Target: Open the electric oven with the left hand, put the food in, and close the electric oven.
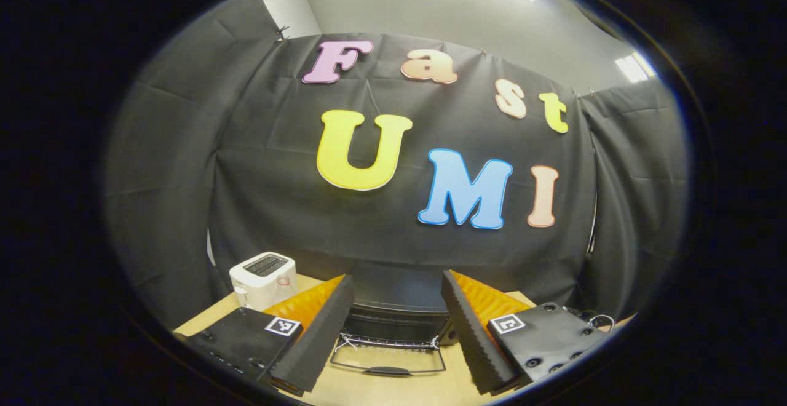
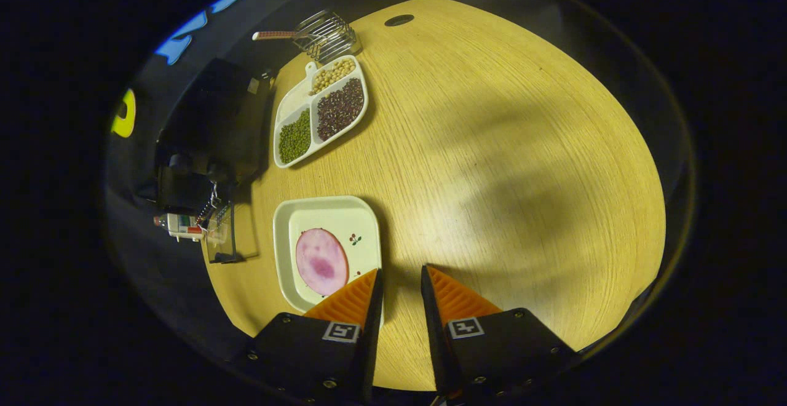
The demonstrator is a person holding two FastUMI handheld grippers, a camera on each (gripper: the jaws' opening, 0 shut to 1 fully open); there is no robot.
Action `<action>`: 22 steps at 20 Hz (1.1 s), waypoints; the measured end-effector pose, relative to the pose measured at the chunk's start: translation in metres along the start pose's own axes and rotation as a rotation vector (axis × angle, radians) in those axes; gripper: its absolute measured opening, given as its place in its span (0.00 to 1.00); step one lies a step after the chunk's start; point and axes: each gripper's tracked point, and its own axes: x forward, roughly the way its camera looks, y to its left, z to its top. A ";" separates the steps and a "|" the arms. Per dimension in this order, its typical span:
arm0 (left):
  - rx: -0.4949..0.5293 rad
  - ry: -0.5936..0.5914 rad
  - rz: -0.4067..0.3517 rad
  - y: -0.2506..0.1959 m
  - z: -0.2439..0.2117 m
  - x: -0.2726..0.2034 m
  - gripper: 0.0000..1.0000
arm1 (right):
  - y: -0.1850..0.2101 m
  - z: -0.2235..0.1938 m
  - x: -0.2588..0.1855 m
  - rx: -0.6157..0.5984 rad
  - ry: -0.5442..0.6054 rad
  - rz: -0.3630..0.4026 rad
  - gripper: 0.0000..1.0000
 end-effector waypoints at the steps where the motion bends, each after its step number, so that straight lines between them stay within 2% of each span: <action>1: 0.001 -0.001 0.004 0.003 0.000 -0.001 0.98 | 0.007 -0.003 0.003 -0.005 0.005 0.004 0.39; 5: -0.012 0.007 0.029 0.016 -0.005 -0.001 0.96 | 0.014 0.001 0.010 -0.061 0.014 -0.028 0.39; 8: -0.025 0.018 0.043 0.022 -0.010 -0.003 0.98 | 0.009 0.001 0.019 -0.121 0.024 -0.112 0.39; 9: -0.030 0.020 0.045 0.022 -0.011 -0.002 0.96 | 0.006 0.002 0.018 -0.161 0.042 -0.140 0.33; 10: -0.034 0.024 0.043 0.021 -0.012 -0.002 0.98 | 0.003 0.005 0.016 -0.181 0.034 -0.178 0.32; 11: -0.037 0.025 0.039 0.019 -0.012 -0.001 0.96 | -0.001 0.003 0.011 -0.179 0.041 -0.194 0.25; 12: -0.038 0.027 0.037 0.017 -0.014 0.001 0.98 | 0.001 0.001 0.011 -0.198 0.042 -0.186 0.08; 13: -0.040 0.030 0.034 0.016 -0.014 0.000 0.98 | 0.000 0.002 0.012 -0.201 0.041 -0.181 0.01; 16: -0.034 0.024 0.026 0.011 -0.010 -0.001 0.97 | 0.003 0.001 0.015 -0.081 0.001 -0.127 0.00; 22: -0.026 0.007 0.049 0.020 0.003 -0.001 0.96 | 0.013 -0.005 0.013 0.227 -0.077 0.150 0.00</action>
